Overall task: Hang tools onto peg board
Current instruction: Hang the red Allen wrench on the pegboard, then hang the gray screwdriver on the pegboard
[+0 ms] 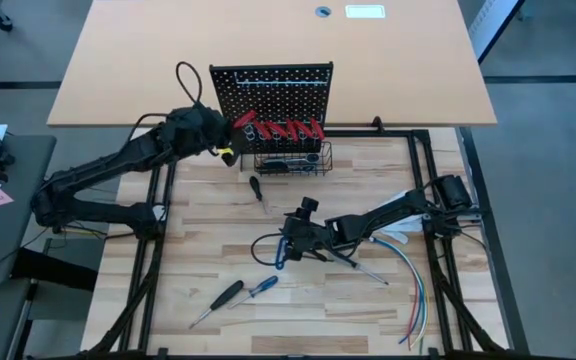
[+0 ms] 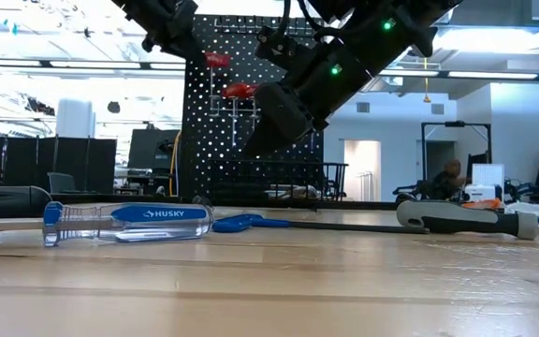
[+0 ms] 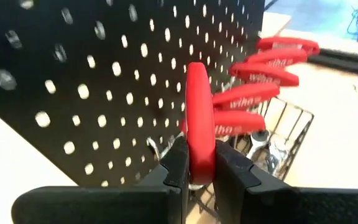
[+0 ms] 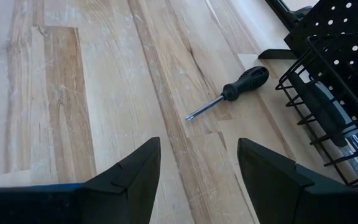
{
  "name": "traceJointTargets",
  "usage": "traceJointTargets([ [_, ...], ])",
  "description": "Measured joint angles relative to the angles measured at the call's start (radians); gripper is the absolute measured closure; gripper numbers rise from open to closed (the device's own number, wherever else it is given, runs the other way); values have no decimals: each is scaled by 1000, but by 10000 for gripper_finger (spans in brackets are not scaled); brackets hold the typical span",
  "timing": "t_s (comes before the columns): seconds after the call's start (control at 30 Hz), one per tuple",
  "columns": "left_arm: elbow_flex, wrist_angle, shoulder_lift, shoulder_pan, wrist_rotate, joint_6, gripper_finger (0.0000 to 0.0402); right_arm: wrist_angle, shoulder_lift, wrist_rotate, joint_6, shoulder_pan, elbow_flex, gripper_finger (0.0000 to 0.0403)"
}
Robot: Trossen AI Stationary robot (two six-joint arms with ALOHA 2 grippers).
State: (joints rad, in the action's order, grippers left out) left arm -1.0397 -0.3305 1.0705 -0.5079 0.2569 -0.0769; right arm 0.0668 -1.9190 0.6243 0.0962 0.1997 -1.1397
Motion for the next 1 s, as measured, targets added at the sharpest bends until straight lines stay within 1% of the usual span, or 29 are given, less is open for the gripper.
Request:
traceJointTargets([
  [0.17,0,-30,23,-3,-4,11,362,1,0,0,0,0,0,184],
  [0.4,1,-10,93,-3,-9,-9,358,1,0,0,1,0,0,185],
  [0.47,1,-4,106,-3,-9,-19,345,0,0,0,1,0,0,184],
  [0.57,1,-20,105,-6,-8,-40,310,0,0,0,0,0,0,185],
  [0.67,1,-55,76,-12,17,-54,272,0,0,0,0,0,0,184],
  [0.77,1,-120,24,-13,41,-60,245,-5,0,1,0,2,0,184],
  [0.9,1,-248,-57,14,35,-10,232,-70,18,7,0,13,1,185],
  [1.0,12,-304,-112,73,22,57,233,-136,69,12,0,38,0,184],
])
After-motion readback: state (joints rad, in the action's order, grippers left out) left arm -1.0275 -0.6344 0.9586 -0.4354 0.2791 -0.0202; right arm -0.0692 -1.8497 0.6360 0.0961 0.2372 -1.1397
